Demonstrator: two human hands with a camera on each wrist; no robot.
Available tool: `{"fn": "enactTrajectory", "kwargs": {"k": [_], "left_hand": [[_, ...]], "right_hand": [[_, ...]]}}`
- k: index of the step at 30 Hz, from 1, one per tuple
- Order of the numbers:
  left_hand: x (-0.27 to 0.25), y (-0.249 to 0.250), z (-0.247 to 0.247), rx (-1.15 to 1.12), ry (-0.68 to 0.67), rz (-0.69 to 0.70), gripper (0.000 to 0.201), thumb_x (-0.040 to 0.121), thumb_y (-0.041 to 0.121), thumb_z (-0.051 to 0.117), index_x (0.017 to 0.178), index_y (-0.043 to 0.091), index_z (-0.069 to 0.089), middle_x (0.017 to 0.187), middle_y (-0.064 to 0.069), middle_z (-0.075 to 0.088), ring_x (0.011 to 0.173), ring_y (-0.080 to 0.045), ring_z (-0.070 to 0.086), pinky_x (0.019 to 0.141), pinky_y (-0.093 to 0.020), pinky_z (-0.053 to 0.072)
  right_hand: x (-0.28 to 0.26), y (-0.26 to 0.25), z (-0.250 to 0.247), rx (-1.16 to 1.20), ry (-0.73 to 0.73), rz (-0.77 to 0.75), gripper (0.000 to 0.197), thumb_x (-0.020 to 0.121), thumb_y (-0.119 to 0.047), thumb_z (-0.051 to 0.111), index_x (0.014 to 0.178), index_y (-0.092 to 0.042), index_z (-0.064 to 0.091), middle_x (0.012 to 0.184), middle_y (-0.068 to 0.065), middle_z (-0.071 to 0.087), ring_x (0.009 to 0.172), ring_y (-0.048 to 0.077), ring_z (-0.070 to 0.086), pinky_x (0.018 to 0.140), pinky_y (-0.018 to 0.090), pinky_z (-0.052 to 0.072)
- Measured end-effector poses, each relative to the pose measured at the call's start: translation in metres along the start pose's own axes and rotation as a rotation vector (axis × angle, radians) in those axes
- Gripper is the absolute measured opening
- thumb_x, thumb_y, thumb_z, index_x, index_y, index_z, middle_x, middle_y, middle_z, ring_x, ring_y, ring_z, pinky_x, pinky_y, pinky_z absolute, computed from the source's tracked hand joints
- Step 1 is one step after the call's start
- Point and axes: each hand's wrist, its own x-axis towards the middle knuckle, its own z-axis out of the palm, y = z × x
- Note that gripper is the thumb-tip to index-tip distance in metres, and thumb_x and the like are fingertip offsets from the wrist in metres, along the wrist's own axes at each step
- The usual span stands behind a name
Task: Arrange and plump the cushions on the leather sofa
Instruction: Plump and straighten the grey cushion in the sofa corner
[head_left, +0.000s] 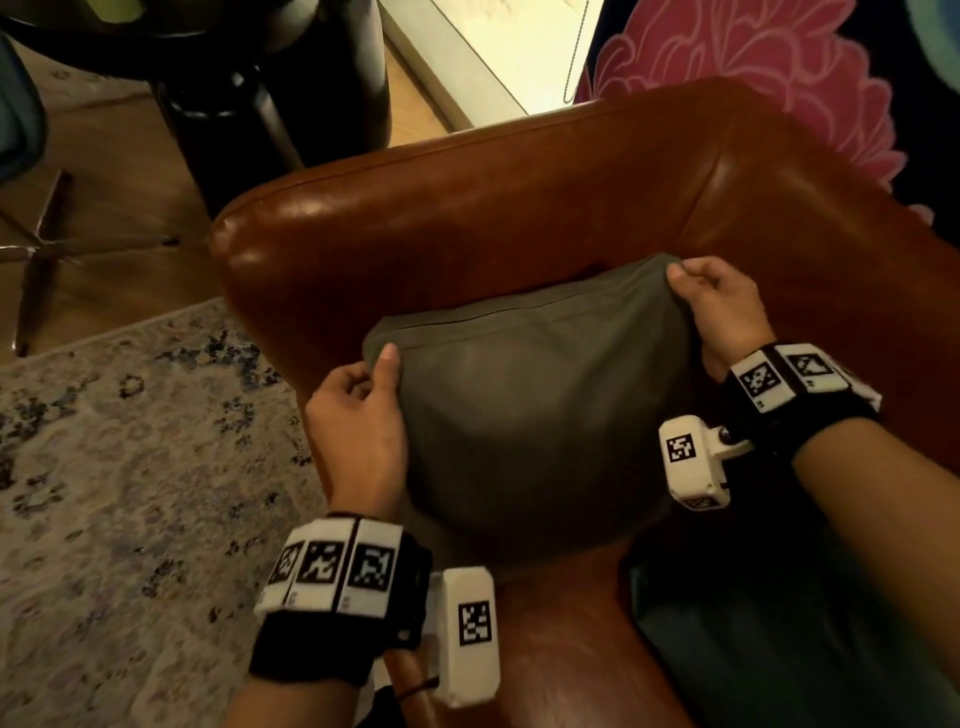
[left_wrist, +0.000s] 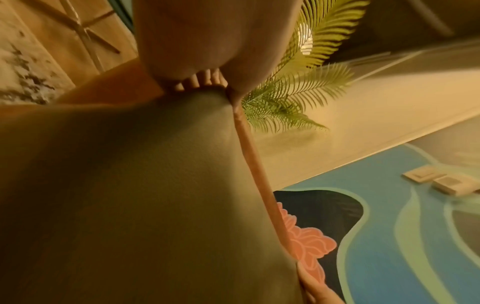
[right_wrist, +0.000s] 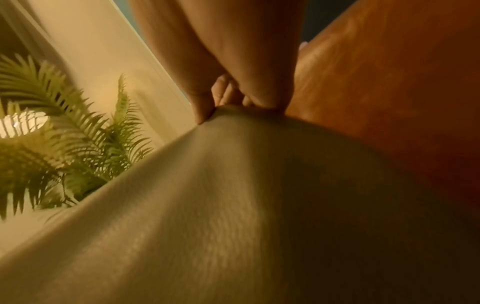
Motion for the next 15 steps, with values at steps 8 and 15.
{"fn": "enactTrajectory", "kwargs": {"k": [8,15], "left_hand": [[0.008,0.007,0.001,0.009,0.073,-0.172,0.036,0.097,0.033,0.05,0.066,0.015,0.057,0.072,-0.001,0.058,0.072,-0.019,0.053,0.061,-0.033,0.036],[0.062,0.014,-0.008,0.796,-0.243,-0.1,0.062,0.093,0.066,0.038,0.142,0.029,0.045,0.114,-0.025,0.052,0.101,-0.042,0.056,0.079,-0.04,0.042]], "right_hand": [[0.016,-0.016,0.006,-0.088,-0.144,0.217,0.045,0.096,-0.037,0.056,0.134,-0.014,0.056,0.132,0.004,0.057,0.119,0.024,0.052,0.112,0.046,0.036],[0.034,-0.036,0.008,-0.156,-0.238,0.3,0.088,0.083,-0.055,0.07,0.149,-0.007,0.039,0.15,0.01,0.046,0.136,0.029,0.044,0.103,0.034,0.037]]}}
